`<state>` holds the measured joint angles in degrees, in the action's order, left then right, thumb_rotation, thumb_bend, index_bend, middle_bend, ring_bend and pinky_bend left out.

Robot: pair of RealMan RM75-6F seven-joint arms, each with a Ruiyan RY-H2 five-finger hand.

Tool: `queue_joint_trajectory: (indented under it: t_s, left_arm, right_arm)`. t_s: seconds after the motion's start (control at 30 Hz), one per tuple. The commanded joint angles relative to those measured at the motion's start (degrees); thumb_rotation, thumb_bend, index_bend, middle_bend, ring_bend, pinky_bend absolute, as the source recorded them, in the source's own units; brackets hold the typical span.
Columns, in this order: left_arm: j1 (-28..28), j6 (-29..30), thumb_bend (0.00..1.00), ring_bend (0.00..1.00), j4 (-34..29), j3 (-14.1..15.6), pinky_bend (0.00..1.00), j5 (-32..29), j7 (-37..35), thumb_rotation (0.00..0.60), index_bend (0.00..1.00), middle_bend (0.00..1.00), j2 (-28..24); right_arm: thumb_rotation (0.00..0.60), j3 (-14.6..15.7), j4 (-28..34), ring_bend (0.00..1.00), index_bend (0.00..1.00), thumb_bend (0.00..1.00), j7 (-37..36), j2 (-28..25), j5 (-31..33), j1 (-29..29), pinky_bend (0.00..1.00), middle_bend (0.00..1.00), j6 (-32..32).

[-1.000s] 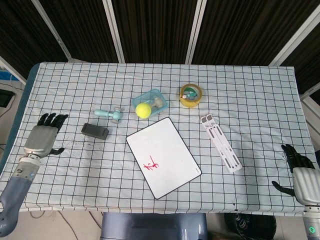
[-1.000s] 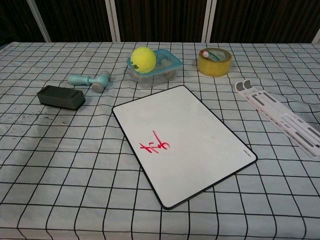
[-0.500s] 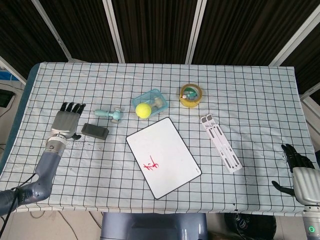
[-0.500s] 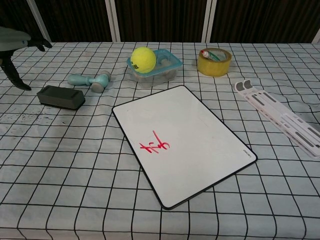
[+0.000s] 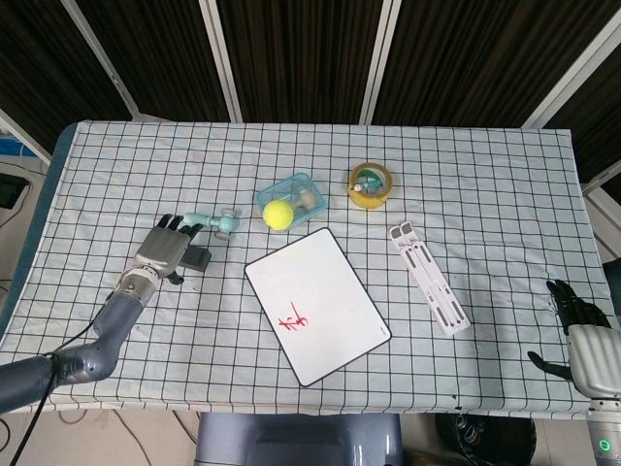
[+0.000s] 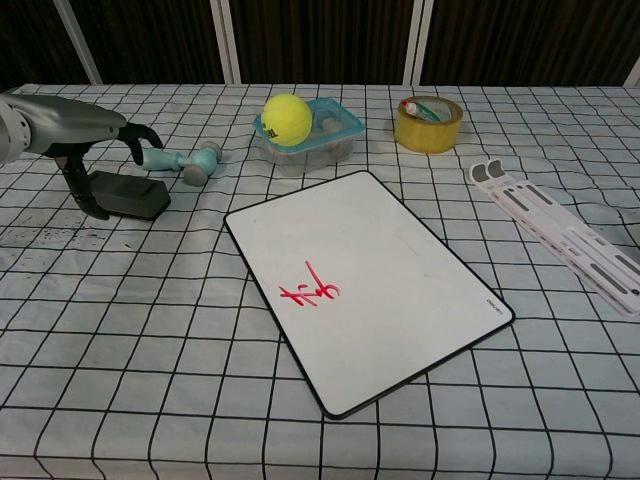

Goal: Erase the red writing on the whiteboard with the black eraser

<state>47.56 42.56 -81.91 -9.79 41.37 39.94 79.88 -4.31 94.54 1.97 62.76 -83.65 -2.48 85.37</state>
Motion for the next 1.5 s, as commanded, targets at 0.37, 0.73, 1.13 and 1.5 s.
queue_joint_trajectory:
  t_s: [0.37, 0.73, 1.13, 1.5]
  left_arm:
    - [1.7, 2.3, 0.15, 0.0, 3.1, 2.3, 0.01, 3.0, -2.7, 0.6, 0.24, 0.28, 2.1]
    - [1.9, 2.4, 0.17, 0.0, 6.7, 3.7, 0.01, 5.1, -5.4, 0.6, 0.29, 0.31, 2.8]
    - [2.2, 0.8, 0.17, 0.0, 10.0, 4.7, 0.01, 7.9, -8.8, 0.6, 0.35, 0.37, 3.7]
    - [2.2, 0.7, 0.17, 0.0, 11.5, 5.4, 0.01, 8.6, -9.2, 0.6, 0.36, 0.38, 4.2]
  right_arm:
    - [0.6, -0.1, 0.3, 0.2, 0.06, 0.07, 0.0, -0.1, 0.4, -0.1, 0.21, 0.09, -0.4]
    - [0.6, -0.2, 0.5, 0.2, 0.06, 0.07, 0.0, -0.2, 0.7, -0.1, 0.21, 0.09, -0.4]
    - [0.6, -0.3, 0.5, 0.2, 0.06, 0.07, 0.3, 0.0, 1.0, -0.1, 0.21, 0.09, -0.5]
    - [0.6, -0.3, 0.7, 0.2, 0.06, 0.07, 0.2, -0.1, 1.3, -0.1, 0.21, 0.09, -0.6]
